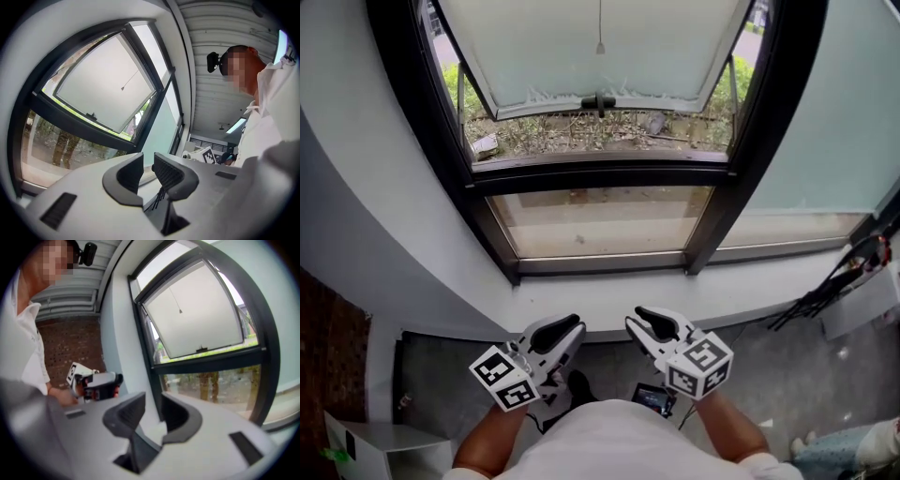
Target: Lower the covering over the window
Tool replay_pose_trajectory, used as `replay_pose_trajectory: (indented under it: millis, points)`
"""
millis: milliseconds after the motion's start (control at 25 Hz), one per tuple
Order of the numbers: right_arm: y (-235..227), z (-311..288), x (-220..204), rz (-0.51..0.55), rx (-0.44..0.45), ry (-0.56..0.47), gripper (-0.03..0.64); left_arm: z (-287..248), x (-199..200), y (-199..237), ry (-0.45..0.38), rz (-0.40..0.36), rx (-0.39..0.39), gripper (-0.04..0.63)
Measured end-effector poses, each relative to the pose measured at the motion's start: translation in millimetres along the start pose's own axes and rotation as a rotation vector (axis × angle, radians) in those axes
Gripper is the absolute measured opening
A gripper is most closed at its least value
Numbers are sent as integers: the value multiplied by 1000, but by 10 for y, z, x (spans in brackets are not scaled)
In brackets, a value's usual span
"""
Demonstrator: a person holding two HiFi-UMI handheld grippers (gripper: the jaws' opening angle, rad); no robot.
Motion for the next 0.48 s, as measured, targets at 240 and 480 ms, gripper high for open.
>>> replay_pose_trajectory:
  millis: [240,480]
  points:
    - [-125,-555,151,20,-45,-31,100,-99,373,537,11,-23,-32,71]
    - [-139,-949,186,44,-77,-26,100,-82,609,965,10,-31,-43,71]
Point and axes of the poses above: the fingertips, and each gripper's own axes: z backward along the fingers, y to its left, x out of its top, the point moved 1 cm from there along z, backward along the fingers, and after that the axes turned 15 degrees about -y, right-handed, at the moved point
